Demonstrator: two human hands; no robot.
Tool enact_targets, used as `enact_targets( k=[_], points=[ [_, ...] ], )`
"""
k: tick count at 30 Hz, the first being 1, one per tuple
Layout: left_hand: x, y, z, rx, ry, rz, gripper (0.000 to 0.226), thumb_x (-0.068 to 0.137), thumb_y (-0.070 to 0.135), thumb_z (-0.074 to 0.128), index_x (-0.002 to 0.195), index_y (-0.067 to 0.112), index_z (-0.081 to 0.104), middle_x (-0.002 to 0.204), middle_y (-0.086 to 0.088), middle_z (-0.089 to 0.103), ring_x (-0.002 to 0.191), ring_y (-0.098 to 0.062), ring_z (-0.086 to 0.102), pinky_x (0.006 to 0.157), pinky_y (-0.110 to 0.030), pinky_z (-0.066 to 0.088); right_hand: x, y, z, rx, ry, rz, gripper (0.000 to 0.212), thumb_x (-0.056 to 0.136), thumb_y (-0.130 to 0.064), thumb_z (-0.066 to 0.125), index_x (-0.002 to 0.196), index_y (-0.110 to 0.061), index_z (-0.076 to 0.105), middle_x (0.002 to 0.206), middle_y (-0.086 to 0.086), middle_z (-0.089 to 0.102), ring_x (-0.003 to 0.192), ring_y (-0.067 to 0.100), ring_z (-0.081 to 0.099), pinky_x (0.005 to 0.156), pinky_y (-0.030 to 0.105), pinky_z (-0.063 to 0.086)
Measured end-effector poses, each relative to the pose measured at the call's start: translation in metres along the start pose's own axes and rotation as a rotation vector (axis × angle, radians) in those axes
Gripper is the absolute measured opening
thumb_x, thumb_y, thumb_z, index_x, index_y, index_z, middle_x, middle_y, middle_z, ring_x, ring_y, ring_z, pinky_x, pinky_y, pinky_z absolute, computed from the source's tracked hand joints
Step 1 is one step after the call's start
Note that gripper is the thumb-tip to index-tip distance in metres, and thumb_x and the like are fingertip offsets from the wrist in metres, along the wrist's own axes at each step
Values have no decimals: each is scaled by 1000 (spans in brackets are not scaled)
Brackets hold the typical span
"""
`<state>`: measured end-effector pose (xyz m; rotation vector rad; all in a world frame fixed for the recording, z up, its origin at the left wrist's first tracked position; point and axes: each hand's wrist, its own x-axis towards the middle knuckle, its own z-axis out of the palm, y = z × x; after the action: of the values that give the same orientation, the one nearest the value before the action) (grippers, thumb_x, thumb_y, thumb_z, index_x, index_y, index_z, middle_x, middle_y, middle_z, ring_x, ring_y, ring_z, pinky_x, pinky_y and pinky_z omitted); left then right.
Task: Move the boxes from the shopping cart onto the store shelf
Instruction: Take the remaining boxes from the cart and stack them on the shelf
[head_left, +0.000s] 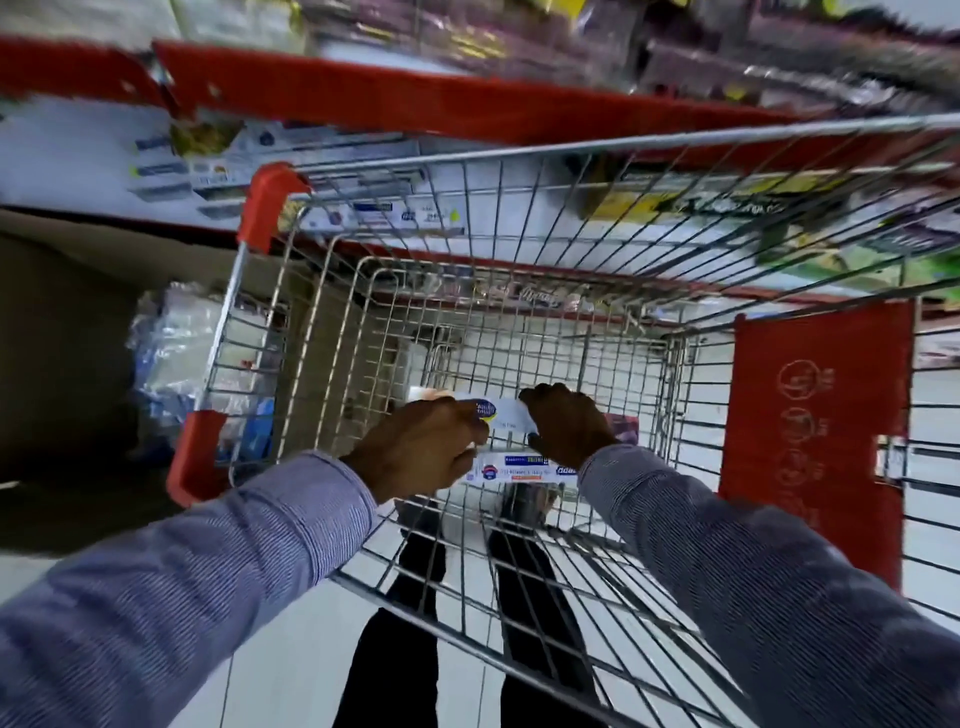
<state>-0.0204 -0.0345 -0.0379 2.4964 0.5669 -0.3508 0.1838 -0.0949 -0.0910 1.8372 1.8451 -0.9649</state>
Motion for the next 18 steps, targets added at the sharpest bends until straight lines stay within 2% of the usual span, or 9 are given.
enact_targets(
  k=[4, 6, 8, 10, 12, 14, 18],
  points=[
    [8, 1, 25, 164, -219, 85, 16, 79, 23, 63, 89, 10, 66, 78, -12, 68, 69, -34, 67, 55, -39, 55, 7, 9, 1, 4, 37, -42, 56, 83, -24, 65, 133, -6, 45, 126, 18, 60, 113, 37, 59, 94, 45, 50],
    [15, 2, 35, 216, -298, 85, 26, 79, 24, 67, 94, 4, 65, 82, -18, 68, 73, -39, 67, 63, -46, 58, 7, 16, -8, 30, 70, -28, 56, 82, -24, 65, 132, -6, 46, 126, 18, 61, 113, 38, 59, 92, 44, 49],
    [26, 8, 42, 194, -364, 15, 34, 81, 25, 68, 104, 1, 63, 94, -20, 68, 83, -40, 65, 73, -47, 56, 5, 24, -19, 42, 103, -16, 55, 80, -24, 66, 130, -6, 48, 124, 18, 62, 113, 38, 59, 92, 43, 50],
    [35, 14, 48, 94, -338, -73, 31, 84, 21, 67, 107, 1, 62, 98, -20, 68, 86, -39, 65, 76, -43, 55, 0, 33, -30, 37, 159, -31, 56, 81, -27, 65, 130, -7, 49, 124, 17, 63, 113, 37, 59, 91, 42, 49],
    [42, 17, 56, -10, -314, -146, 19, 89, 14, 61, 103, 2, 62, 95, -19, 70, 82, -37, 66, 71, -40, 55, -5, 38, -40, 31, 211, -66, 54, 81, -30, 64, 129, -9, 51, 124, 15, 63, 113, 36, 59, 89, 40, 47],
    [47, 17, 63, -85, -318, -193, 16, 94, 16, 54, 102, 3, 60, 93, -18, 70, 77, -35, 67, 66, -40, 56, -11, 40, -50, 26, 250, -107, 57, 81, -32, 64, 130, -8, 50, 124, 16, 63, 114, 36, 59, 91, 40, 46],
    [52, 29, 43, -11, -312, -262, 15, 98, 18, 48, 102, 9, 60, 91, -8, 66, 94, -35, 64, 72, -33, 47, -24, 33, -80, -5, 312, -176, 59, 79, -38, 64, 129, -8, 51, 121, 18, 63, 111, 36, 59, 93, 40, 46]
  ],
)
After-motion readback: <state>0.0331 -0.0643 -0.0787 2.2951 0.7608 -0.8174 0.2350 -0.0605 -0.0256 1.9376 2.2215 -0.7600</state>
